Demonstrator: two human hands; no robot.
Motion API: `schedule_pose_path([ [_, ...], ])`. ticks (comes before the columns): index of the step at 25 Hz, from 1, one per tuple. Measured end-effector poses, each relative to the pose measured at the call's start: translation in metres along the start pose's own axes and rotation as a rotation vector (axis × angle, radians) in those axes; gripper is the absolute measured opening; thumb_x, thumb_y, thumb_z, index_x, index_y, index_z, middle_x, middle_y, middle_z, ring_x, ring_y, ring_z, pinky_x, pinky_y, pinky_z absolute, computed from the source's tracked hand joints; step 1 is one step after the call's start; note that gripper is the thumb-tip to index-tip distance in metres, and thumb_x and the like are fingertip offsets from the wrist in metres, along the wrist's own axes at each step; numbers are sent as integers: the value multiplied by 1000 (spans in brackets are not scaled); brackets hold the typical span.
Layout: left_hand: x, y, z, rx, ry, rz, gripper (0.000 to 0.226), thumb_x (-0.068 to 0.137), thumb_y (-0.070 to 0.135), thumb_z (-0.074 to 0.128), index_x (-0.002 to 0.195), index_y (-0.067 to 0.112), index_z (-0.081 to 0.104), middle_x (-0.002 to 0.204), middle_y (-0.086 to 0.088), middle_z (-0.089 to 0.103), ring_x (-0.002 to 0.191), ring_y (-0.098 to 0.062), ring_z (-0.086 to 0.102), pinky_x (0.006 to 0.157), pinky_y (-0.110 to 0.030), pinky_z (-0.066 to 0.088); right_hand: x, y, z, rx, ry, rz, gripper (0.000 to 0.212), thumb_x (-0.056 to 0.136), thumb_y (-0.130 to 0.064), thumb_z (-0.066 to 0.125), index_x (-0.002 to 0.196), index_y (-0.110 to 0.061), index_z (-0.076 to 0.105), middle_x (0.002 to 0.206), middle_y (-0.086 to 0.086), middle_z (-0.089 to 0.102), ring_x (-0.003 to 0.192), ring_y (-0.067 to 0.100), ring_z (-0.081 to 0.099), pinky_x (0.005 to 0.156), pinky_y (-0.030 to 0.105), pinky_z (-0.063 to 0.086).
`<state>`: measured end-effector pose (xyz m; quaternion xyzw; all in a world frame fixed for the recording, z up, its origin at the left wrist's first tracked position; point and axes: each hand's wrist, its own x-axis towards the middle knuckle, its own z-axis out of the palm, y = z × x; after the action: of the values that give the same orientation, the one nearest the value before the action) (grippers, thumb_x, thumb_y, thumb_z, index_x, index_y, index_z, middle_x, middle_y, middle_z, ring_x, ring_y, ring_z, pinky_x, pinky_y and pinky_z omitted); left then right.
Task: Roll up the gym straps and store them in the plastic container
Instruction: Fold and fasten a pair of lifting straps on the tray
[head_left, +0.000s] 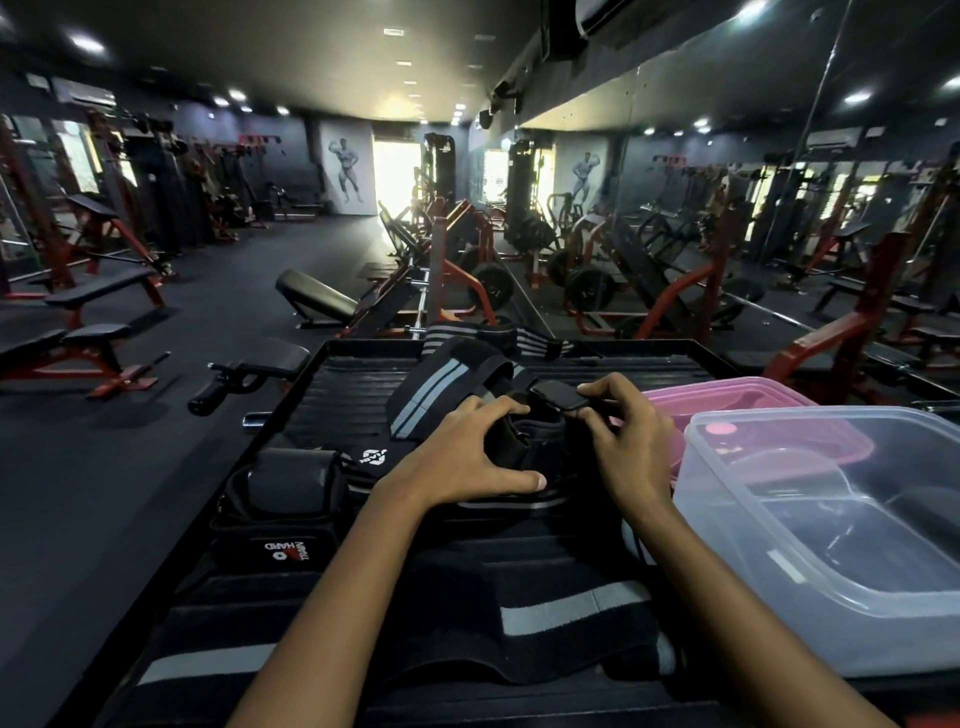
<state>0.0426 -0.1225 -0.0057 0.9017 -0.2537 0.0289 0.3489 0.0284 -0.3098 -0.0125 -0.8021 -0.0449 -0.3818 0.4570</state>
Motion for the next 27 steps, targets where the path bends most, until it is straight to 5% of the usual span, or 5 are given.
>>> schedule_pose_path([
  [7, -2, 3, 3, 68, 75, 4, 74, 65, 53, 77, 130, 37, 45, 120, 4, 47, 116, -15, 48, 99, -36, 46, 1, 1, 3, 75, -97, 10, 24, 77, 5, 64, 85, -18, 64, 91, -4, 70, 92, 10, 66, 83, 27, 53],
  [12, -1, 17, 17, 130, 200, -57, 79, 65, 57, 73, 129, 37, 32, 123, 0, 41, 116, -22, 45, 97, -39, 45, 1, -2, 4, 334, -113, 207, 20, 68, -21, 63, 87, -19, 68, 102, 4, 68, 95, 11, 65, 86, 29, 52],
  [18, 2, 22, 32, 13, 135, -193, 124, 55, 66, 78, 146, 39, -2, 148, -6, 22, 137, -31, 24, 112, -52, 30, 1, 1, 7, 487, -207, 327, 23, 79, 2, 62, 97, -13, 63, 102, 4, 65, 98, 18, 61, 78, 23, 52],
  [23, 2, 11, 32, -20, 97, -248, 120, 56, 58, 82, 147, 28, 10, 146, -4, 24, 138, -29, 25, 111, -44, 32, -7, 7, 11, 371, -339, 305, 26, 59, -39, 70, 82, -26, 70, 106, 10, 64, 106, 23, 61, 98, 45, 48],
  [27, 2, 8, 30, -52, 78, -252, 114, 55, 51, 85, 142, 26, 17, 139, -3, 29, 133, -27, 30, 106, -42, 38, -11, 3, 7, 304, -482, 268, 44, 54, -53, 83, 87, -30, 64, 99, -3, 68, 98, 14, 65, 93, 37, 51],
])
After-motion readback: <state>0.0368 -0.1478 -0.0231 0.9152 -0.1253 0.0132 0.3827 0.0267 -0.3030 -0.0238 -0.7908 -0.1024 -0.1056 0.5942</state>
